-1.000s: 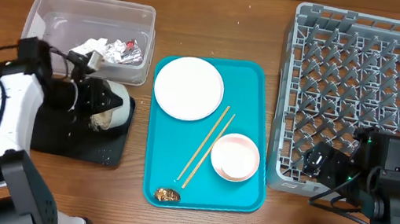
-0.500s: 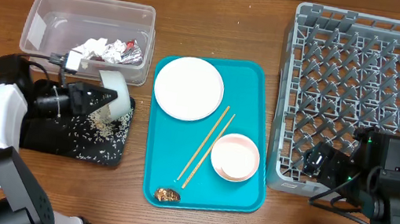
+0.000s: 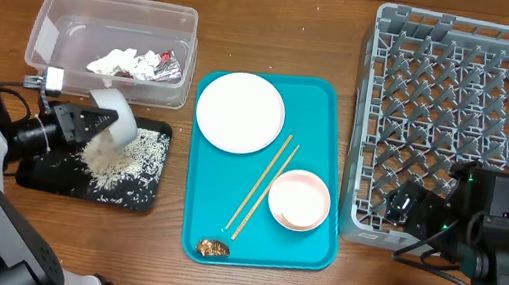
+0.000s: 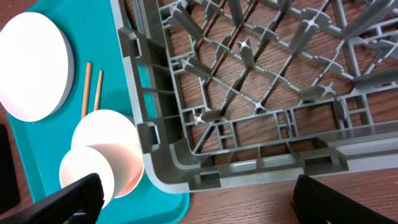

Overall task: Sort waste into correct bins and load items into the dishwasher
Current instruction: 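Tip the rice bowl over the black tray to pour out the rice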

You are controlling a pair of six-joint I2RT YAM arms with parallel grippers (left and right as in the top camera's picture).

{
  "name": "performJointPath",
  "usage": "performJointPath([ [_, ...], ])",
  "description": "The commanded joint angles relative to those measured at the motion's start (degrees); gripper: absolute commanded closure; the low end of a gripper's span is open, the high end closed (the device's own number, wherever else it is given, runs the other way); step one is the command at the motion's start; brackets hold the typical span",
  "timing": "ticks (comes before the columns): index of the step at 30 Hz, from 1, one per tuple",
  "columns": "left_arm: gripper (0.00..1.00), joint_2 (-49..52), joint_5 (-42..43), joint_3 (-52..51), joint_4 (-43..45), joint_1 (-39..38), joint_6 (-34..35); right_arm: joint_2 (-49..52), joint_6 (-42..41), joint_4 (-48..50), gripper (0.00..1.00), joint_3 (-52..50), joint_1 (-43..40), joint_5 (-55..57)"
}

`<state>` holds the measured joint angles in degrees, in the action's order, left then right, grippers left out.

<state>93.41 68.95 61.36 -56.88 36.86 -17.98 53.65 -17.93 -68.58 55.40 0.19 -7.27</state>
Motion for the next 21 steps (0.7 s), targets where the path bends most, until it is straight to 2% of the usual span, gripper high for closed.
performJointPath([
  [1,0.96,0.44,6.32,-0.24,0.70,0.13,-2.19,-0.20,0.28,0.33,0.00,1.46,0.09,-0.28],
  [2,0.96,0.92,0.33,-0.24,2.82,0.15,5.16,-0.20,0.31,0.35,0.00,1.46,0.09,-0.28],
  [3,0.96,1.16,2.45,-0.24,0.24,0.24,5.73,-0.20,0.31,0.22,0.00,1.46,0.09,-0.28],
  [4,0.96,1.16,5.40,-0.24,-1.84,0.24,-0.72,-0.20,0.31,0.04,0.00,1.46,0.09,-0.28],
  [5,0.96,1.22,4.39,-0.24,-1.27,0.24,-3.02,-0.20,0.28,0.04,0.00,1.46,0.09,-0.28],
  [7,0.96,1.66,5.44,-0.24,-1.18,0.24,0.11,-0.20,0.31,0.17,0.00,1.46,0.09,-0.28],
  [8,0.96,1.70,8.13,-0.24,-2.47,0.24,-1.33,-0.20,0.31,0.13,0.00,1.46,0.09,-0.28],
  [9,0.96,1.70,6.62,-0.24,-1.62,0.24,-2.49,-0.20,0.31,0.11,0.00,1.46,0.09,-0.28],
  [13,0.96,1.79,2.03,-0.24,-0.42,0.24,-0.13,-0.20,0.31,0.28,0.00,1.46,0.09,-0.28],
  [16,0.96,1.79,-2.64,-0.24,0.83,0.26,4.35,-0.20,0.31,0.31,0.00,1.46,0.09,-0.28],
  [18,0.96,1.79,5.44,-0.24,-0.04,0.24,3.10,-0.20,0.31,0.31,0.00,1.46,0.09,-0.28],
  [19,0.96,1.79,13.11,-0.24,-1.40,0.07,-1.36,-0.20,0.31,0.31,0.00,1.46,0.09,-0.28],
  [21,0.96,1.79,21.49,-0.24,-2.86,-0.15,-6.64,-0.20,0.28,0.28,0.00,1.46,0.09,-0.28],
])
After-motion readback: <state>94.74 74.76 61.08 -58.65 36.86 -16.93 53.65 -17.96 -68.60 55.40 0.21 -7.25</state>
